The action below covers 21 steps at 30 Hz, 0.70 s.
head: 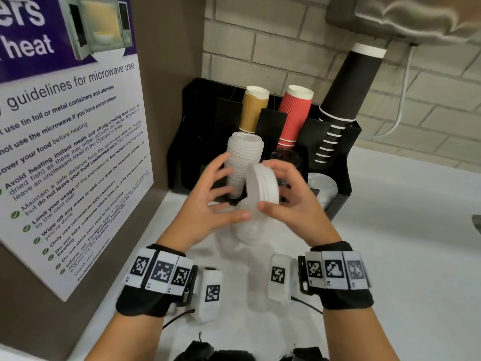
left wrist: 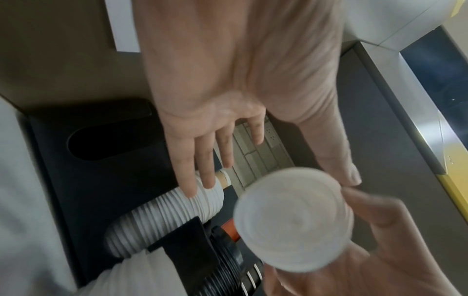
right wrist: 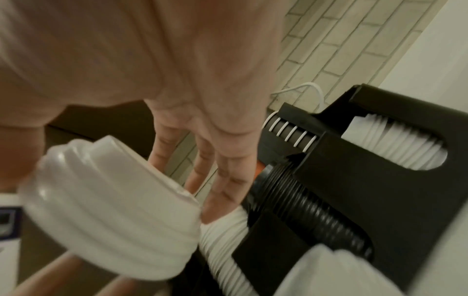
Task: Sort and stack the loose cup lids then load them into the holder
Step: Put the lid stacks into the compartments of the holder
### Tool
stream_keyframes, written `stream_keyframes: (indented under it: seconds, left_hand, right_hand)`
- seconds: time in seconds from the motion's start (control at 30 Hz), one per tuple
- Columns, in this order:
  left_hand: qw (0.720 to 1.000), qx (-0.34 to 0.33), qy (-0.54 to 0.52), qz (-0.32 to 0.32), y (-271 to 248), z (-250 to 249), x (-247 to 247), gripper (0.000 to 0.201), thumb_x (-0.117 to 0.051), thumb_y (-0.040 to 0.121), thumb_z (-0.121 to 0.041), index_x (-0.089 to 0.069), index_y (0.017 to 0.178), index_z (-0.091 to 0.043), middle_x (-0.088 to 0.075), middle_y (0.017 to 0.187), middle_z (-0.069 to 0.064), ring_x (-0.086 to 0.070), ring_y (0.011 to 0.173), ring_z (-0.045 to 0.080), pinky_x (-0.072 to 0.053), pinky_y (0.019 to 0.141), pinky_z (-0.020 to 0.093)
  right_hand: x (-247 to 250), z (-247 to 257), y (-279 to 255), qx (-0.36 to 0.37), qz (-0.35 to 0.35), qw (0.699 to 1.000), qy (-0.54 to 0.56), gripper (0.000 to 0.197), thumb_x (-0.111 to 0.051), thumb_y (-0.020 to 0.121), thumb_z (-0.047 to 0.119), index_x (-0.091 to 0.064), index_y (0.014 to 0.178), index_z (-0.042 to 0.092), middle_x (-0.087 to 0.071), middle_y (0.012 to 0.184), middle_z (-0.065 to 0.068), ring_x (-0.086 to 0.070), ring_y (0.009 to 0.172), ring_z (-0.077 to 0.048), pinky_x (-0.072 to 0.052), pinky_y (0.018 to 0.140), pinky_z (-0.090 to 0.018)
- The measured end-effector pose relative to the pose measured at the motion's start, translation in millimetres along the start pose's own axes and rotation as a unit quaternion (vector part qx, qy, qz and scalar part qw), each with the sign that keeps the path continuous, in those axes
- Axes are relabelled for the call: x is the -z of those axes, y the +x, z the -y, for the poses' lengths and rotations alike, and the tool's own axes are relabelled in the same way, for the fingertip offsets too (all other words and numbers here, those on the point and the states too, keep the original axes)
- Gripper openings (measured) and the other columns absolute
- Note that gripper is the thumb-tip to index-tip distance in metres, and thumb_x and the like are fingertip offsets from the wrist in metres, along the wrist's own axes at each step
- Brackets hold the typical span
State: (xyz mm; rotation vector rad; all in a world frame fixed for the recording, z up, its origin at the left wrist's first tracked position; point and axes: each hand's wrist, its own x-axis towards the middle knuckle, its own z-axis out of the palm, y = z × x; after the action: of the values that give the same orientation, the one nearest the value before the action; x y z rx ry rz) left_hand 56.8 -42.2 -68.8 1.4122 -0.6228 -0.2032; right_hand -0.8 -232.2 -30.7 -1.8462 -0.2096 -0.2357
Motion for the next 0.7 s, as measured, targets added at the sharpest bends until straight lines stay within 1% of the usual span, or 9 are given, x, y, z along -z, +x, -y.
stream_keyframes:
  seconds: [0.07, 0.13, 0.2, 0.27, 0.4, 0.47, 0.57, 0.63, 0.7]
  left_hand:
    - [0.999, 0.0, 0.009, -0.047, 0.6, -0.8, 6.0, 0.093, -0.09, 0.062, -0.038, -0.035, 0.134, -0.055, -0.047, 0.139, -0.02, -0.056, 0.12, 0.004, -0.051, 0.092, 0.024]
    - [0.996, -0.001, 0.023, -0.089, 0.6, -1.5, 11.0, 0.076, -0.079, 0.066, -0.041, -0.041, 0.132, -0.048, -0.051, 0.134, -0.016, -0.059, 0.116, 0.007, -0.051, 0.087, 0.021]
    - [0.993, 0.0, 0.035, -0.112, -0.3, -1.9, 12.9, 0.064, -0.07, 0.066, -0.044, -0.049, 0.126, -0.044, -0.053, 0.131, -0.014, -0.062, 0.11, 0.006, -0.049, 0.083, 0.018]
    - [0.992, 0.001, 0.047, -0.116, -0.4, -2.0, 12.6, 0.053, -0.068, 0.069, -0.044, -0.053, 0.12, -0.043, -0.054, 0.127, -0.015, -0.063, 0.106, 0.004, -0.046, 0.082, 0.016]
    - [0.993, 0.003, 0.059, -0.105, 1.6, 1.8, 9.9, 0.037, -0.069, 0.084, -0.026, -0.055, 0.115, -0.041, -0.055, 0.124, -0.019, -0.062, 0.101, 0.0, -0.047, 0.075, 0.011]
    - [0.993, 0.006, 0.064, -0.099, 2.2, 3.0, 9.0, 0.036, -0.068, 0.086, -0.023, -0.057, 0.114, -0.041, -0.056, 0.123, -0.021, -0.062, 0.101, -0.001, -0.047, 0.074, 0.009]
    - [0.993, 0.01, 0.068, -0.101, 2.3, 3.9, 9.2, 0.035, -0.068, 0.087, -0.02, -0.057, 0.113, -0.041, -0.056, 0.123, -0.02, -0.062, 0.101, 0.0, -0.045, 0.074, 0.005]
    - [0.992, 0.012, 0.071, -0.102, 1.8, 4.3, 9.4, 0.034, -0.068, 0.087, -0.02, -0.057, 0.112, -0.041, -0.057, 0.124, -0.02, -0.062, 0.102, 0.0, -0.044, 0.074, 0.004]
    - [0.992, 0.014, 0.073, -0.103, 1.0, 4.7, 9.2, 0.034, -0.068, 0.087, -0.021, -0.058, 0.112, -0.041, -0.057, 0.124, -0.02, -0.062, 0.102, -0.001, -0.044, 0.073, 0.004]
  right_hand:
    - [18.5, 3.4, 2.2, 0.022, -0.059, 0.998, -0.009, 0.06, -0.073, 0.071, 0.017, -0.049, 0.123, 0.033, -0.054, 0.121, 0.006, -0.062, 0.099, -0.005, -0.056, 0.069, -0.025]
    - [46.5, 4.8, 8.6, 0.043, -0.143, 0.988, -0.046, 0.06, -0.073, 0.069, 0.018, -0.049, 0.12, 0.036, -0.053, 0.123, 0.005, -0.061, 0.096, -0.003, -0.052, 0.068, -0.018]
    - [80.8, 1.3, 17.7, 0.036, -0.207, 0.969, -0.131, 0.064, -0.077, 0.07, 0.019, -0.048, 0.126, 0.033, -0.049, 0.126, -0.001, -0.059, 0.102, -0.012, -0.049, 0.075, -0.016]
    - [112.4, -5.7, 26.4, -0.009, -0.22, 0.947, -0.235, 0.067, -0.078, 0.074, 0.016, -0.047, 0.132, 0.03, -0.043, 0.125, -0.002, -0.055, 0.106, -0.019, -0.045, 0.082, -0.018]
    - [139.0, -23.4, 39.4, -0.097, -0.137, 0.909, -0.381, 0.074, -0.08, 0.071, 0.014, -0.044, 0.136, 0.024, -0.041, 0.126, -0.008, -0.05, 0.113, -0.028, -0.042, 0.094, -0.033]
    - [140.2, -29.8, 45.2, -0.118, -0.092, 0.893, -0.424, 0.08, -0.082, 0.068, 0.014, -0.041, 0.137, 0.018, -0.042, 0.128, -0.011, -0.048, 0.115, -0.029, -0.04, 0.096, -0.035]
    - [138.7, -35.6, 50.8, -0.148, -0.042, 0.861, -0.484, 0.079, -0.082, 0.066, 0.018, -0.041, 0.134, 0.016, -0.041, 0.129, -0.009, -0.047, 0.116, -0.031, -0.04, 0.1, -0.048]
    - [137.0, -37.7, 53.6, -0.158, -0.017, 0.838, -0.522, 0.076, -0.081, 0.066, 0.02, -0.042, 0.131, 0.017, -0.04, 0.128, -0.007, -0.047, 0.115, -0.031, -0.04, 0.098, -0.05]
    - [134.6, -38.2, 57.0, -0.165, 0.004, 0.82, -0.547, 0.076, -0.08, 0.066, 0.02, -0.042, 0.132, 0.019, -0.039, 0.13, -0.006, -0.046, 0.115, -0.031, -0.038, 0.097, -0.046]
